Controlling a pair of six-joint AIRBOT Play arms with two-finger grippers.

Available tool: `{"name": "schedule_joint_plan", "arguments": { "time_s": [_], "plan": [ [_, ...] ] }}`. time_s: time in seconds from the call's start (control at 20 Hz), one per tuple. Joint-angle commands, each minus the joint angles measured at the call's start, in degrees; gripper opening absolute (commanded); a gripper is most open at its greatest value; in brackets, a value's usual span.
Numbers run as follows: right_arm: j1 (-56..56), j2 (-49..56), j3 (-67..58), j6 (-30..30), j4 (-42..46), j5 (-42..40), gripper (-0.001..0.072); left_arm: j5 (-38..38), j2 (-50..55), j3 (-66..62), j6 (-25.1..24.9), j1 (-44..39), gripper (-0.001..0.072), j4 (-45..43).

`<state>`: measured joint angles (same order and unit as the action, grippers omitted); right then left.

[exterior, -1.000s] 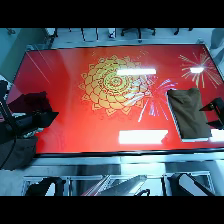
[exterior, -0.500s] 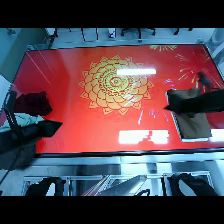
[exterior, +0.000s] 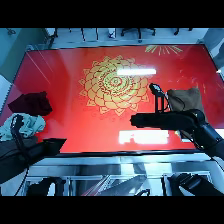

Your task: Fold the shirts.

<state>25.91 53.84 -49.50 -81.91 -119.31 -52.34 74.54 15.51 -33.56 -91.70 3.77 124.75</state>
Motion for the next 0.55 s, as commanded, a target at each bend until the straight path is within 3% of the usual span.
{"name": "schedule_joint_plan", "arguments": {
  "time_s": [0.0, 0.5],
  "plan": [
    [1.0, 0.1, 0.2, 0.2, -1.0, 0.5, 0.0025, 0.3, -1.9, 0.6, 0.4, 0.0, 0.0017, -0.1],
    [1.0, 0.2, 0.2, 0.2, -1.0, 0.5, 0.0025, 0.2, -1.8, 0.6, 0.7, 0.0, 0.0017, -0.1]
  ]
}}
